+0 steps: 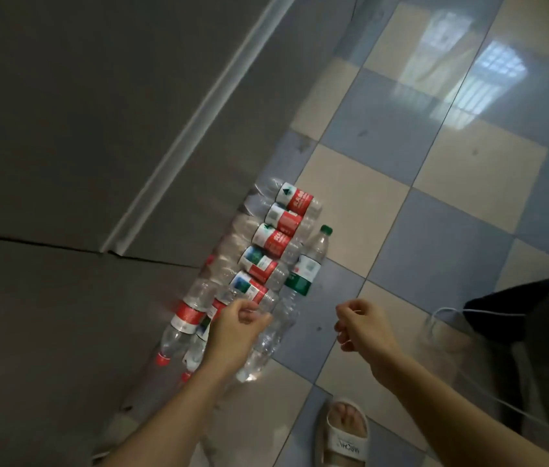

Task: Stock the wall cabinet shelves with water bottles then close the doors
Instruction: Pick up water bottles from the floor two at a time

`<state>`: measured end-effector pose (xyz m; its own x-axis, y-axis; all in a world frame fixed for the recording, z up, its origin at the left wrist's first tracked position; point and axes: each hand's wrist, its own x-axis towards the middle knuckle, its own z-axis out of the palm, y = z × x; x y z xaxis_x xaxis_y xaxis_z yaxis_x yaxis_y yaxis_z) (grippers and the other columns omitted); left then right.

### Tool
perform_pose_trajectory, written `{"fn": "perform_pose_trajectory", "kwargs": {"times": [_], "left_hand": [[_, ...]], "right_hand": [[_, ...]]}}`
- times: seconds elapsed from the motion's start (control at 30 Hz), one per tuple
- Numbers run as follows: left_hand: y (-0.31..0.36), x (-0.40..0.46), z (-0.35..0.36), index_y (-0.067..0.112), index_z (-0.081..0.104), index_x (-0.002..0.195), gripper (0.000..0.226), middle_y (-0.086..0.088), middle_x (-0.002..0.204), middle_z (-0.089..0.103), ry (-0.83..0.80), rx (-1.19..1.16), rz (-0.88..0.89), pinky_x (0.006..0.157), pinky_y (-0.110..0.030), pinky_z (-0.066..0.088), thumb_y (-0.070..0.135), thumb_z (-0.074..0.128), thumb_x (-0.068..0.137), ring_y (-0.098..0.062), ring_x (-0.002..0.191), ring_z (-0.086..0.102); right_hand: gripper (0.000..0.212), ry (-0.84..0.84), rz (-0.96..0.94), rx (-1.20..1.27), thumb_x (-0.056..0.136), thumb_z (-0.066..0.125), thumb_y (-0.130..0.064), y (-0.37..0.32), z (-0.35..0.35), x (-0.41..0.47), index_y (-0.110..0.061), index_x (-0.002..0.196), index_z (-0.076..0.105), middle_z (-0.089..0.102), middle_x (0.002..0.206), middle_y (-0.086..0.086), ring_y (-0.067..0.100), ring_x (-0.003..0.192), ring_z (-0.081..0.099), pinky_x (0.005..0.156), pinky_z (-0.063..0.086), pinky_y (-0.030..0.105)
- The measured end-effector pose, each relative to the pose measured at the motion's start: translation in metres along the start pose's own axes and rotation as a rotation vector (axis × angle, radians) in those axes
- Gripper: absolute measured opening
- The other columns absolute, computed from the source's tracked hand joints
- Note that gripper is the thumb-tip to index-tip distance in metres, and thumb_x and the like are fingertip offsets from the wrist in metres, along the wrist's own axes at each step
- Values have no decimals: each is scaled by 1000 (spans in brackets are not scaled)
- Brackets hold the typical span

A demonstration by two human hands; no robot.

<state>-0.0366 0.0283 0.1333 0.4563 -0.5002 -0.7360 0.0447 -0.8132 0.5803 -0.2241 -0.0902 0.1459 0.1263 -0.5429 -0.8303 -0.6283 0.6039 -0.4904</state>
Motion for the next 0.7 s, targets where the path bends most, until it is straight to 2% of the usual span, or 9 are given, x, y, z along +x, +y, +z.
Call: {"fn": "perform_pose_trajectory", "kwargs": {"times": [0.07,0.17,0.3,0.33,0.4,0.5,0.57,0.7], "left_hand": [[-35,22,20,24,62,105,26,4,105,67,-36,90,-1,88,-34,57,29,80,86,-13,97,65],[-77,52,52,25,58,111,34,8,114,61,-70,411,79,86,-29,51,36,79,86,-10,101,60],[-113,81,84,21,50,135,56,4,136,52,-18,571,163,96,-32,49,40,75,88,-16,119,56],[-120,86,89,21,48,140,60,4,140,51,8,594,174,97,-31,47,40,74,89,-17,123,55],[-130,93,97,21,52,140,59,4,138,56,98,607,198,95,-25,43,40,75,89,-16,124,55],[-136,92,104,20,64,129,50,3,121,67,221,602,226,84,-19,37,39,79,85,-15,112,60],[-140,88,105,19,65,129,50,2,119,68,230,584,235,83,-17,37,36,80,84,-13,109,60],[-146,81,102,19,62,133,50,1,122,63,195,527,254,88,-15,37,28,79,86,-9,107,55]], "right_hand": [[11,-21,23,-42,103,54,-18,30,14,31,-9,103,62,66,90,15,21,72,63,62,54,29],[14,-41,28,-98,101,59,-22,58,33,76,-9,104,63,67,94,15,22,76,66,67,59,31],[33,-6,-31,-124,96,67,-31,61,56,133,-8,119,58,67,103,10,24,84,70,76,63,41],[39,5,-41,-125,95,69,-33,59,62,144,-11,124,55,66,107,9,22,85,70,75,63,41],[47,21,-58,-101,91,74,-34,56,74,165,-14,127,49,65,114,7,16,82,68,64,61,31],[45,59,-56,-72,85,81,-35,57,83,187,-19,109,46,65,116,7,11,80,66,47,48,17],[47,62,-39,-73,82,83,-35,59,82,194,-21,105,45,66,115,7,14,82,67,47,47,19],[59,69,2,-133,77,87,-39,66,62,193,-18,116,47,62,122,11,24,93,69,56,51,28]]}}
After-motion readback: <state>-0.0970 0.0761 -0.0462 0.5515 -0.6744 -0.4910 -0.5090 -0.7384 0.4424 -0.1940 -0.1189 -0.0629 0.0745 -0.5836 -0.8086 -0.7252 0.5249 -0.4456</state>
